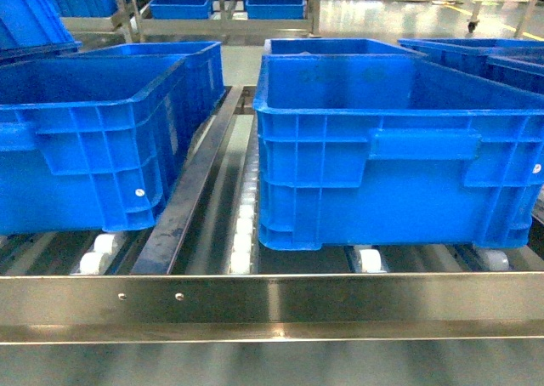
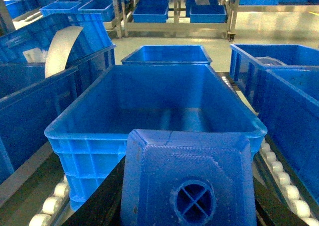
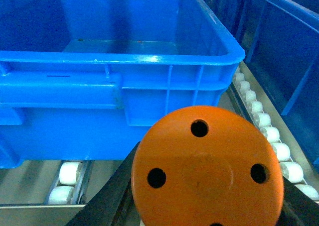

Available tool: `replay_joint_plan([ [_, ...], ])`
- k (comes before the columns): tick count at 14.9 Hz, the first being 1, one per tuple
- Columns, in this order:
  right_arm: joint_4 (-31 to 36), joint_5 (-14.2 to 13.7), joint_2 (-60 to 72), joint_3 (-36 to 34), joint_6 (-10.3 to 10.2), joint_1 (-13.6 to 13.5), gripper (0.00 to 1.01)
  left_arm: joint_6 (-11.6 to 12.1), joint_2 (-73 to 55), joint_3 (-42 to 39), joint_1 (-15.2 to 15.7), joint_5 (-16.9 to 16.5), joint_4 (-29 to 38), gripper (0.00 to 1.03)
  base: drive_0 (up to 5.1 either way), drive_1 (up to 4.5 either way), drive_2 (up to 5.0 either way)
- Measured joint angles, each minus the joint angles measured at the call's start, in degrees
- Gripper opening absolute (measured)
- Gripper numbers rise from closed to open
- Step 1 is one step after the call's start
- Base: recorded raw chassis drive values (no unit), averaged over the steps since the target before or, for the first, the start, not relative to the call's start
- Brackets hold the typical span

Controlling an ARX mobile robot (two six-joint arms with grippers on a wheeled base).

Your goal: Sort blue parts and orange caps into right shelf containers

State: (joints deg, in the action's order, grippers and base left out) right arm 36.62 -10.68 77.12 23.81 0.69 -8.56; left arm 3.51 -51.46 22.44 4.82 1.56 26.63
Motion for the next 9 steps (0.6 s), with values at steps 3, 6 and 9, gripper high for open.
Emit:
replay_joint_plan([
  [3,0.0,0.0,0.0,0.0,0.0,0.0,0.44,0.0,0.0,0.0,0.0,0.0,0.02,0.44,0.0,0.0,0.0],
  [6,2.19,0.76,0.22,-0.33,0.48,0.11,0.44,0.0,0.0,0.0,0.0,0.0,0.02,0.44,0.0,0.0,0.0],
  [9,14.25,8.07,1.53,-1.7,3.85,0.85,0.44,0.0,0.0,0.0,0.0,0.02,0.02,0.44,0.0,0.0,0.0],
])
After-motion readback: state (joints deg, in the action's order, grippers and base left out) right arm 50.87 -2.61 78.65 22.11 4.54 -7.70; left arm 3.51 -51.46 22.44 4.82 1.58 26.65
